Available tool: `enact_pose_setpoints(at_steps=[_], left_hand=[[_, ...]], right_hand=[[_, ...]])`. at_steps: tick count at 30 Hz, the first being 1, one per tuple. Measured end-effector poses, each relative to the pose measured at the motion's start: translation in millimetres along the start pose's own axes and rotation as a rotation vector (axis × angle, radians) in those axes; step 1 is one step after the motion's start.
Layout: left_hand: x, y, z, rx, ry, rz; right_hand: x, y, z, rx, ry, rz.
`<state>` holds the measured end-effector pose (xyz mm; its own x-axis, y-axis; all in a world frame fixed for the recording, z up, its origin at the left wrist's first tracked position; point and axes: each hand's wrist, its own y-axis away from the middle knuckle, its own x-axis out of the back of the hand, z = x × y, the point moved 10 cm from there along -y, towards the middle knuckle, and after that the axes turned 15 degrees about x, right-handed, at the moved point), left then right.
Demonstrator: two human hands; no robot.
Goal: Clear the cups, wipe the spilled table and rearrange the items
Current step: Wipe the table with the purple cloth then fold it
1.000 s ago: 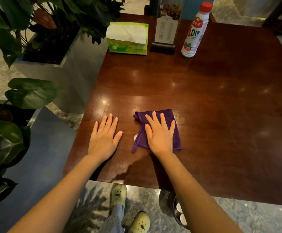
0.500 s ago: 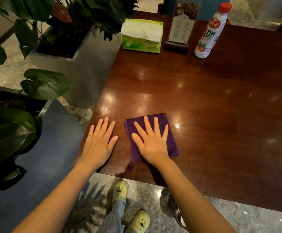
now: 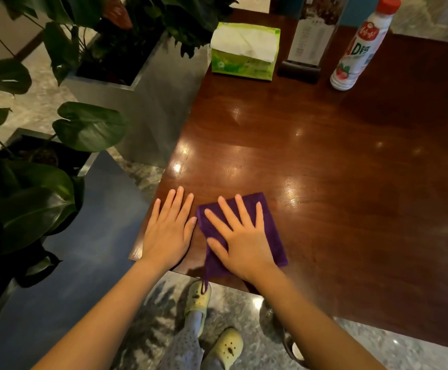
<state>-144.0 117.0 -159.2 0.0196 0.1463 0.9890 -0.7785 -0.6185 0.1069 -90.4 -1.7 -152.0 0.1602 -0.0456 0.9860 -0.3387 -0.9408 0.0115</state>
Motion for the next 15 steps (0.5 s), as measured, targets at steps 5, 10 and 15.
enact_pose_setpoints(at_steps=[5,10,15], left_hand=[[-1.3,-2.0,-0.8,0.002,0.012,-0.025],[-2.8,-0.8,-0.7,0.005,-0.017,-0.032],[-2.2,-2.5,-1.4,0.011,0.006,-0.045]], right_hand=[[1.5,54.1,16.2,0.041,0.030,-0.032],[15.9,54.5,114.4,-0.254,0.004,-0.060],[10.3,-1.5,128.7,-0.423,-0.046,-0.070]])
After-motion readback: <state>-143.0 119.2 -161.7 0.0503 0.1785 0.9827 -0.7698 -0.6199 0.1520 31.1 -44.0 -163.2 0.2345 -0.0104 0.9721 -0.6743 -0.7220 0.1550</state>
